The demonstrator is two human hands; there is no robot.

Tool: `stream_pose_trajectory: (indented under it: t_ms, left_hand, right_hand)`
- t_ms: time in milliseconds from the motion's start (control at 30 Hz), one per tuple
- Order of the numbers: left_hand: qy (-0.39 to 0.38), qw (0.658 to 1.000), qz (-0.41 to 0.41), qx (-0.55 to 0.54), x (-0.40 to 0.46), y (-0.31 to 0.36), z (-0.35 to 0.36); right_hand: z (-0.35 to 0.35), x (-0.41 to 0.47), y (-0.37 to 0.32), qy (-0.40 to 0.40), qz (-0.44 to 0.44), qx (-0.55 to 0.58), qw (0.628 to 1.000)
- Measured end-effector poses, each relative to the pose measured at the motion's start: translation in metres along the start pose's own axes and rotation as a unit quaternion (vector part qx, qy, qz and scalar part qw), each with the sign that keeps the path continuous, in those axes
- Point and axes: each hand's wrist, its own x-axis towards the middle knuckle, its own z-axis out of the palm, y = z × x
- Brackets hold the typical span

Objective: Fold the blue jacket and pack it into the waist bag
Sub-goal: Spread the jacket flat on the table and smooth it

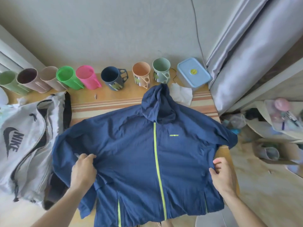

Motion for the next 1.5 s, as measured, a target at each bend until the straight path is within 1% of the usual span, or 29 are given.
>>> stream_pose_trajectory:
  t_ms: [100,200,267,333,367,400,467,533,567,633,700,733,767,833,867,900,967,1067,1133,1167,1200,1267,1300,1333,1367,1400,1433,1467,1500]
  left_hand:
    - [0.017,0.998,0.004,0.066,-0.007,-0.027,-0.016]
    - [-0.002,0.993,-0.004,0.116,-0.018,-0.03,-0.028]
    - [0.033,0.993,-0.005,0.11,-0.015,-0.016,-0.032]
    - [0.093,0.991,0.048,0.079,0.001,0.012,-0.037]
    - [0.11,0.989,0.081,0.056,0.012,0.03,-0.041]
    - [0.106,0.989,0.1,0.031,0.025,0.051,-0.044]
    - [0.055,0.994,0.096,-0.001,0.053,0.092,-0.048]
    - [-0.021,0.994,0.082,-0.065,0.076,0.128,-0.049]
    - [-0.059,0.986,0.075,-0.137,0.085,0.144,-0.049]
    - [-0.115,0.955,0.055,-0.269,0.1,0.167,-0.05]
    - [-0.134,0.922,0.052,-0.359,0.109,0.18,-0.053]
    - [-0.126,0.905,0.052,-0.403,0.112,0.183,-0.056]
    - [-0.111,0.882,0.051,-0.455,0.116,0.183,-0.06]
    - [-0.062,0.844,0.045,-0.531,0.123,0.181,-0.075]
    - [-0.033,0.837,0.052,-0.543,0.127,0.181,-0.087]
    - [-0.004,0.837,0.066,-0.543,0.131,0.181,-0.1]
    - [0.036,0.836,0.104,-0.537,0.139,0.188,-0.128]
    - [0.063,0.809,0.136,-0.568,0.151,0.205,-0.167]
    - [0.062,0.799,0.164,-0.576,0.156,0.215,-0.185]
    - [0.057,0.803,0.18,-0.565,0.157,0.218,-0.19]
    - [0.053,0.815,0.197,-0.542,0.158,0.22,-0.192]
    - [0.054,0.843,0.229,-0.484,0.159,0.224,-0.194]
    - [0.052,0.848,0.245,-0.468,0.157,0.226,-0.194]
    - [0.044,0.844,0.264,-0.465,0.154,0.228,-0.196]
    - [0.03,0.835,0.283,-0.471,0.15,0.229,-0.197]
    - [0.015,0.824,0.305,-0.478,0.143,0.229,-0.198]
    - [0.014,0.819,0.328,-0.471,0.136,0.226,-0.196]
    - [0.033,0.829,0.343,-0.441,0.13,0.221,-0.188]
    - [0.058,0.855,0.346,-0.382,0.125,0.214,-0.175]
  right_hand:
    - [0.002,-0.013,-0.001,-0.014,-0.032,0.007,0.999]
    - [0.011,-0.023,-0.011,-0.047,-0.066,-0.056,0.995]
    - [0.014,-0.016,-0.036,-0.037,-0.082,-0.075,0.993]
    - [0.021,0.001,-0.077,-0.024,-0.133,-0.06,0.989]
    - [0.025,0.01,-0.103,-0.036,-0.172,-0.05,0.983]
    - [0.032,0.02,-0.131,-0.052,-0.217,-0.049,0.973]
    - [0.045,0.039,-0.187,-0.07,-0.305,-0.083,0.946]
    - [0.058,0.062,-0.237,-0.054,-0.381,-0.13,0.914]
    - [0.063,0.075,-0.257,-0.049,-0.414,-0.16,0.895]
    - [0.074,0.097,-0.288,-0.047,-0.484,-0.228,0.843]
    - [0.082,0.111,-0.308,-0.051,-0.545,-0.267,0.793]
    - [0.082,0.115,-0.315,-0.051,-0.554,-0.266,0.788]
    - [0.08,0.117,-0.321,-0.05,-0.545,-0.243,0.801]
    - [0.068,0.121,-0.327,-0.038,-0.485,-0.141,0.862]
    - [0.058,0.122,-0.33,-0.02,-0.453,-0.091,0.887]
    - [0.047,0.122,-0.333,0.0,-0.435,-0.053,0.899]
    - [0.027,0.12,-0.34,0.037,-0.435,-0.019,0.899]
    - [0.009,0.12,-0.348,0.088,-0.424,0.021,0.901]
    - [0.005,0.121,-0.346,0.086,-0.403,0.037,0.91]
    - [0.005,0.121,-0.344,0.078,-0.404,0.033,0.911]
    - [0.006,0.118,-0.342,0.07,-0.42,0.019,0.905]
    - [0.009,0.107,-0.343,0.051,-0.487,-0.025,0.872]
    - [0.011,0.101,-0.346,0.048,-0.526,-0.036,0.848]
    - [0.014,0.094,-0.35,0.051,-0.557,-0.036,0.828]
    - [0.018,0.089,-0.353,0.056,-0.57,-0.024,0.819]
    - [0.022,0.086,-0.354,0.06,-0.56,0.003,0.826]
    - [0.024,0.084,-0.354,0.057,-0.528,0.047,0.846]
    - [0.025,0.082,-0.354,0.048,-0.49,0.103,0.864]
    - [0.025,0.081,-0.353,0.045,-0.458,0.154,0.874]
